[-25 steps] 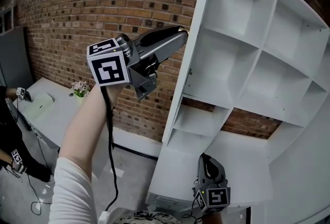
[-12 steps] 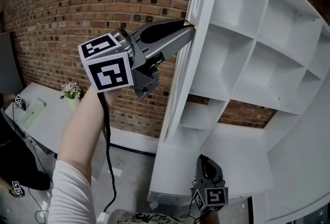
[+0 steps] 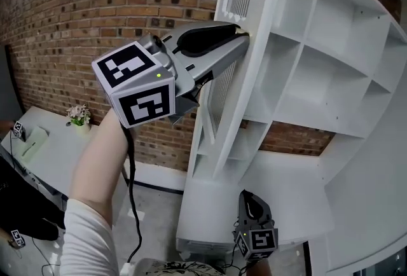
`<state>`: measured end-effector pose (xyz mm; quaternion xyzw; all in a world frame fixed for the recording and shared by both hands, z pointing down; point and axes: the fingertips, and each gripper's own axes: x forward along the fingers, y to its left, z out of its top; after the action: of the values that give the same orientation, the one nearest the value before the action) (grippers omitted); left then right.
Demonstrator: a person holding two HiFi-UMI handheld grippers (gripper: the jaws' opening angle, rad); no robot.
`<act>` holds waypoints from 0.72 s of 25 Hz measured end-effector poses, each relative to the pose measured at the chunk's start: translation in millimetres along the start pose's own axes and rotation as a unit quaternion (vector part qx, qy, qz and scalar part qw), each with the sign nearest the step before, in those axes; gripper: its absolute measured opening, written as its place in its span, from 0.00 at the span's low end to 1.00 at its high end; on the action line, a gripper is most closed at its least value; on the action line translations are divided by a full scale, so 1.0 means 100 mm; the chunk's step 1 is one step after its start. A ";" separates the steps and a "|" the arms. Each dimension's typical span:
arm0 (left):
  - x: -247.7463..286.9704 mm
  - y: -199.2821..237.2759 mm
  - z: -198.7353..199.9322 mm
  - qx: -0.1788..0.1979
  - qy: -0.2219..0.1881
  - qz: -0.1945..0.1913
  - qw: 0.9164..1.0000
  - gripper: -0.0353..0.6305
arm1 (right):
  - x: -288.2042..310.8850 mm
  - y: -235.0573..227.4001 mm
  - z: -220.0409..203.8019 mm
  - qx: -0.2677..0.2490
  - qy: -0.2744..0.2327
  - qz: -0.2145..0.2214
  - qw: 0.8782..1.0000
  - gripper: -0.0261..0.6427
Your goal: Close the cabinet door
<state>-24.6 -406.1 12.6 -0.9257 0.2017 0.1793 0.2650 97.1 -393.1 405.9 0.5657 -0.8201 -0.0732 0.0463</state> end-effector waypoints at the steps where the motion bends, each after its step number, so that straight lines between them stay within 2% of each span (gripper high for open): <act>1: 0.06 -0.02 -0.01 0.005 -0.001 0.002 1.000 0.20 | 0.01 -0.07 0.01 0.000 -0.001 0.000 1.000 0.05; 9: 0.57 -0.20 -0.18 0.059 -0.003 0.030 0.998 0.20 | 0.11 -0.72 -0.02 -0.001 -0.005 0.003 1.000 0.05; 18: 1.29 -0.25 -0.54 0.123 0.035 0.085 0.988 0.19 | 0.17 -1.44 -0.08 -0.005 -0.016 0.007 1.000 0.05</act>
<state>109.7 -452.9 9.4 -0.8711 0.3096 0.1424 0.3536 224.5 -459.6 388.5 0.5586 -0.8242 -0.0857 0.0368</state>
